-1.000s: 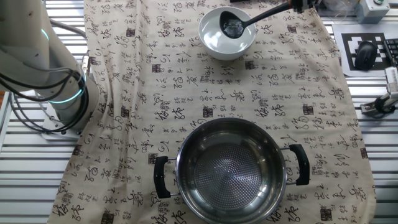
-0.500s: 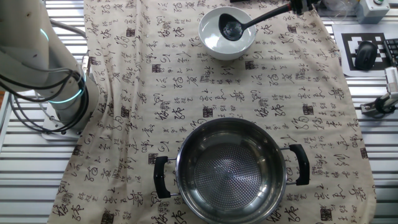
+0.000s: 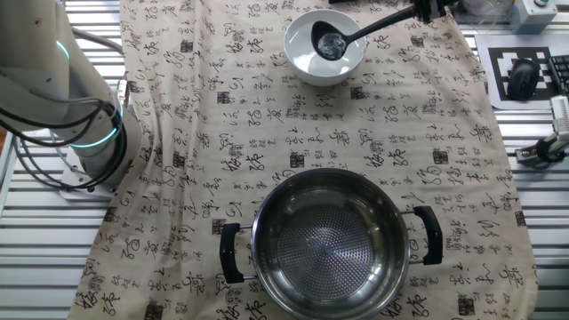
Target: Scoop water with a large spoon from one bowl to another
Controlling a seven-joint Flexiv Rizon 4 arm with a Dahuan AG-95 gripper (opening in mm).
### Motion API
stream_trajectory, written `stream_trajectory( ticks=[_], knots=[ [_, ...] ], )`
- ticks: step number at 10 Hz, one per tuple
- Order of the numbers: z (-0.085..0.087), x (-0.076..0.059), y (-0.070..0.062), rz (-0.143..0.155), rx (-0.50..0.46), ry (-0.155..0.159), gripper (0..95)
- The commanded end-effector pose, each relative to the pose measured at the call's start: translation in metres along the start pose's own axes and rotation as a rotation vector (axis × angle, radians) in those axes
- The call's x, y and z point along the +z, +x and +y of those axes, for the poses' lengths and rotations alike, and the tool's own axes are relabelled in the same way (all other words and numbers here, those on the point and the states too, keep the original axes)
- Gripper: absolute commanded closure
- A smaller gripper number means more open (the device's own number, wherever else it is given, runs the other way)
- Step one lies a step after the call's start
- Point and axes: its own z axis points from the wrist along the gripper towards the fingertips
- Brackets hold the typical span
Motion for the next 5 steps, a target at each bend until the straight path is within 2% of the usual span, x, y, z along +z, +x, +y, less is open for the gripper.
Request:
stream_trajectory(
  ticks=[1, 5],
  knots=[
    [0.0003, 0.0003, -0.0002, 0.003, -0.001, 0.004, 95.0],
    [0.0003, 0.0003, -0.0002, 0.004, 0.008, 0.012, 95.0]
  ],
)
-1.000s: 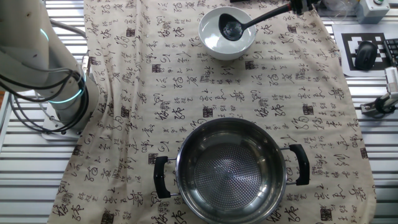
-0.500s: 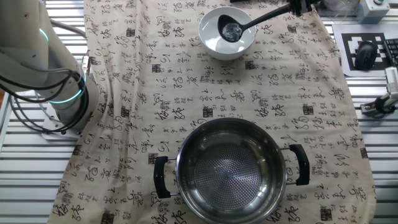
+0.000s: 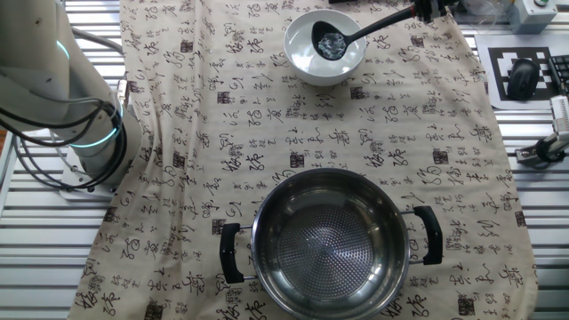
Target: Scoop water with a large spoon from one bowl to another
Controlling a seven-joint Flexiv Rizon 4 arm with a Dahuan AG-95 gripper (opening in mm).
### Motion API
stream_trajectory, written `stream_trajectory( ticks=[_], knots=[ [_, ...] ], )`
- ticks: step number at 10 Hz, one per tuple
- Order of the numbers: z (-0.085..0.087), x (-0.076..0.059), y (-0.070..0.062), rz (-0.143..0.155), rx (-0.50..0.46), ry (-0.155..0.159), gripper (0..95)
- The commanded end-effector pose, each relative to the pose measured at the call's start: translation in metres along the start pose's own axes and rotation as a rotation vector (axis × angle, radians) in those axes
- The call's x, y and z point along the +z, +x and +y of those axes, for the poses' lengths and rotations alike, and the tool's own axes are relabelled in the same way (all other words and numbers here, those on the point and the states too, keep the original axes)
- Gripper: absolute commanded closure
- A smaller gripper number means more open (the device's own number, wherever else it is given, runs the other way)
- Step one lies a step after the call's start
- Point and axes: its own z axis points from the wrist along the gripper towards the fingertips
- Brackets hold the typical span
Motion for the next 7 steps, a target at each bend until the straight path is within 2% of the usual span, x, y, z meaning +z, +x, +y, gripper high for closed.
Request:
stream_trajectory(
  ticks=[1, 7],
  knots=[
    [0.0002, -0.0004, 0.0001, -0.001, 0.005, 0.002, 95.0],
    [0.0002, -0.0004, 0.0001, 0.008, 0.005, 0.027, 95.0]
  ],
)
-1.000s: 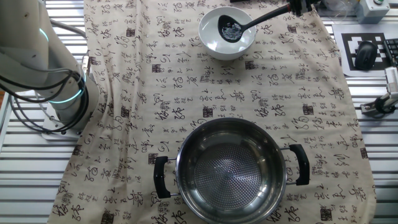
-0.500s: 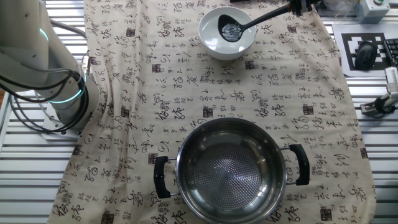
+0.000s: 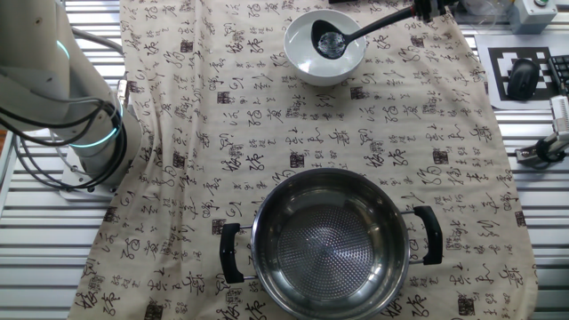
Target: Scoop water with a large spoon from one bowl to another
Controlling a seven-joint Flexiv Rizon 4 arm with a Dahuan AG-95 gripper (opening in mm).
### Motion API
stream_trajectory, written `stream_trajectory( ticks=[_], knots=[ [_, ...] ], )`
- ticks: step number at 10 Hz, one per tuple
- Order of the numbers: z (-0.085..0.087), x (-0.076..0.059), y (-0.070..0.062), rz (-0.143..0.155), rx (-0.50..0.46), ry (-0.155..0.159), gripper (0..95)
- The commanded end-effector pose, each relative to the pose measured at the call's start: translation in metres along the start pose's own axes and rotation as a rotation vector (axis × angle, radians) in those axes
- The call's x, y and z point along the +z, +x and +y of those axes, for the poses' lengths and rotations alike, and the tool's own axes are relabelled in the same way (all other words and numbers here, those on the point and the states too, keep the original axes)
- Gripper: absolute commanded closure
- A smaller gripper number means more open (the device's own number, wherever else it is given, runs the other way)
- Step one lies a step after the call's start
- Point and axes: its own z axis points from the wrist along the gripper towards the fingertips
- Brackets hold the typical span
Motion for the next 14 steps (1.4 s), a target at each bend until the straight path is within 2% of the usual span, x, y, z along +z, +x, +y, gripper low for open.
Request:
stream_trajectory(
  ticks=[1, 14],
  knots=[
    [-0.0002, 0.0004, 0.0004, 0.001, -0.002, 0.003, 95.0],
    [-0.0002, 0.0004, 0.0004, 0.004, -0.008, 0.019, 95.0]
  ],
)
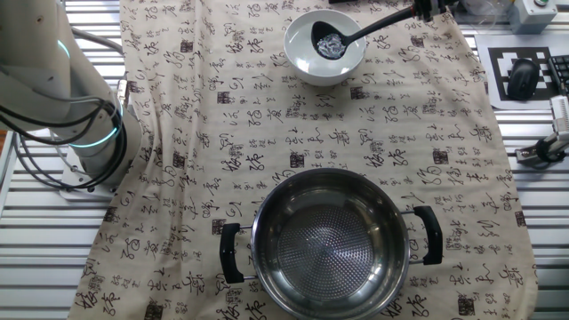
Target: Scoop water with a large spoon from one bowl to another
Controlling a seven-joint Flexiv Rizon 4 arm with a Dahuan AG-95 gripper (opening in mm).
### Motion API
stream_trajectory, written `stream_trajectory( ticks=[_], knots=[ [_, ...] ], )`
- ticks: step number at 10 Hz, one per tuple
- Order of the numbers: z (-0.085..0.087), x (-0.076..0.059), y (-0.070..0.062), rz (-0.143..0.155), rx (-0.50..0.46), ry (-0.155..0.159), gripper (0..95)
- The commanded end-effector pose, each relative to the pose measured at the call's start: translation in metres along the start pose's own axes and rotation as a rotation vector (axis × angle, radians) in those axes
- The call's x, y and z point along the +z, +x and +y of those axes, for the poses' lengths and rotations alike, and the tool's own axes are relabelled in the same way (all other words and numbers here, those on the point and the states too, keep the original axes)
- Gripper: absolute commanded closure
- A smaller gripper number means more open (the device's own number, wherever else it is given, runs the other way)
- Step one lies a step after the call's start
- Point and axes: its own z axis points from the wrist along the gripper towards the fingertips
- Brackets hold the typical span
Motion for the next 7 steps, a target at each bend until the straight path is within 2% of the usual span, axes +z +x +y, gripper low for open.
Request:
stream_trajectory(
  ticks=[1, 7],
  knots=[
    [-0.0003, 0.0, 0.0, 0.001, -0.003, 0.005, 95.0],
    [0.0005, 0.0009, -0.0021, 0.002, 0.007, 0.001, 95.0]
  ],
)
